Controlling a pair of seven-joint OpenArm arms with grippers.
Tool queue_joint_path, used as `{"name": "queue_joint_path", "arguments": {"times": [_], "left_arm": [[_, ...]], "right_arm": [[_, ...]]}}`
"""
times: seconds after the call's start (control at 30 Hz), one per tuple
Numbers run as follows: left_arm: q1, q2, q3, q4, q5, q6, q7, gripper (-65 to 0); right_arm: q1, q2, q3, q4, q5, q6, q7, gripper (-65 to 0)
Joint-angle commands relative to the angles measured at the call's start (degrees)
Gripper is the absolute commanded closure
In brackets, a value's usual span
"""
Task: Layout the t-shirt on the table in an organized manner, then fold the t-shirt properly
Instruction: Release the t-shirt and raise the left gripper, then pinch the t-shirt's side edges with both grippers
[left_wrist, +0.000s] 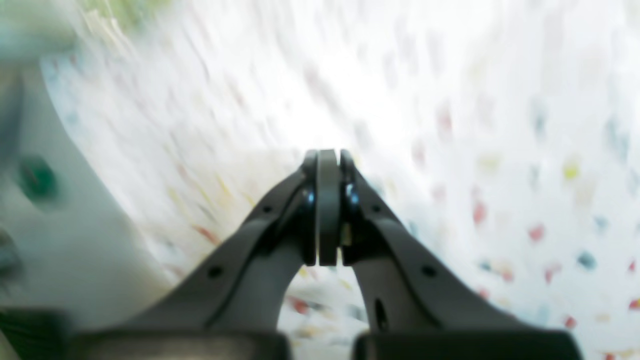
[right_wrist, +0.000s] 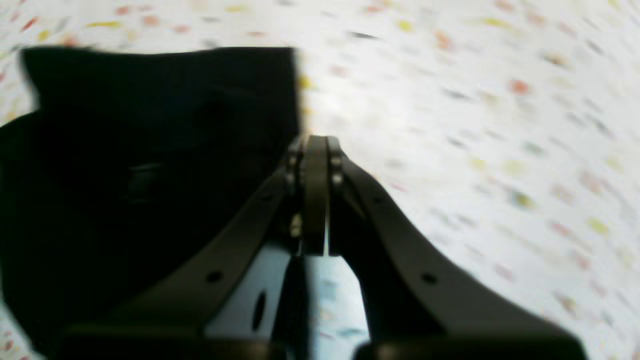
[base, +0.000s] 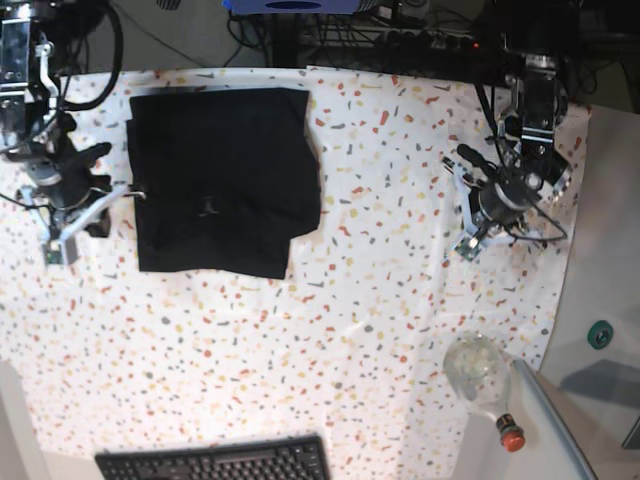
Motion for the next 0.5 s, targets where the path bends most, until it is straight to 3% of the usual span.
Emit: {"name": "queue_joint_path", "arguments": {"times": [0.0,0.13,0.2,0.37,0.47], "left_arm": [[1.0,-0.2,-0.8,0.3,-1.1,0.1,-3.2,0.0],[5.2,0.3,-1.0,0.5,-11.3,0.1,-5.9,0.0],[5.1,0.4,0.2,0.5,-18.4,0.1,-3.7,-3.3],[1.7,0.3,5.7,0.0,-29.7,0.1,1.4,-50.7],[-0.5,0.5,8.8,-0.2,-31.1,0.2,1.3,-64.0]], "right_arm": [[1.3,0.6,-1.1,1.0,0.1,0.3,0.7,-1.2],[4.2,0.2,-6.1,0.9,0.1,0.3,-2.2,-28.5],[4.9,0.2,-6.9,1.0,0.1,0.3,-2.3,-35.9],[7.2,1.0,-7.1,-2.3,0.0,0.3,-2.5,-36.2],[9.1,1.4,-7.3,-7.1,0.0,0.4,-2.5,-36.2]]}}
